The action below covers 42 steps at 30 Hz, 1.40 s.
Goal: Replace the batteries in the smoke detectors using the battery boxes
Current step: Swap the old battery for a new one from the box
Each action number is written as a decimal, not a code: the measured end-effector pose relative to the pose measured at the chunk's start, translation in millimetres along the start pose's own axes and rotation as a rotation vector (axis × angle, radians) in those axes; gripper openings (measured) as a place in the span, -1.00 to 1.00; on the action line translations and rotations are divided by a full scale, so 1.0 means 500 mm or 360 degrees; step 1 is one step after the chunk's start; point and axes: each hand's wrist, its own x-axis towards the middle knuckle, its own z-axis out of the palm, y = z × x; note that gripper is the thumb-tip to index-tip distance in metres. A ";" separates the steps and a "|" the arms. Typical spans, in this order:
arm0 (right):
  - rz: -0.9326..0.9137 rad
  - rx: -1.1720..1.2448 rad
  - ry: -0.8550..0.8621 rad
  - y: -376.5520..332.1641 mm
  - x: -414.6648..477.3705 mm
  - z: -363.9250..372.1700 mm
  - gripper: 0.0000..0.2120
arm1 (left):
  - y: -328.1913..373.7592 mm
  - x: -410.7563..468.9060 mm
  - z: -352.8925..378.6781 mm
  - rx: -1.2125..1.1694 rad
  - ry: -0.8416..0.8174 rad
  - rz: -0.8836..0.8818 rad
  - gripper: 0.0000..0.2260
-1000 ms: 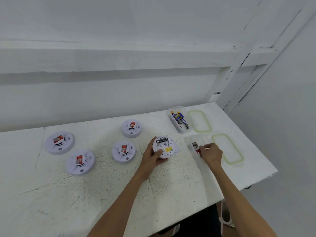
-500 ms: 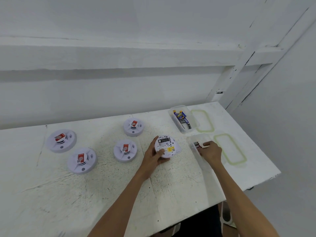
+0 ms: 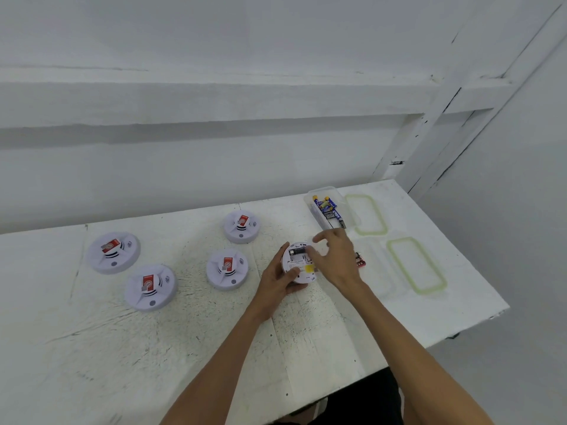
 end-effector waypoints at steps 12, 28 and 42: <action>0.0019 -0.0260 -0.0117 -0.055 0.020 0.057 -0.84 | 0.010 -0.010 0.010 0.0005 0.0030 0.0028 -0.45; -0.0102 -0.0594 -0.0118 -0.080 -0.004 0.090 -0.84 | 0.013 -0.015 0.012 0.0172 0.0024 0.0048 -0.42; -0.0635 -0.0349 -0.0193 -0.006 -0.009 0.052 -0.84 | 0.011 -0.008 0.002 -0.0024 0.0046 -0.0006 -0.47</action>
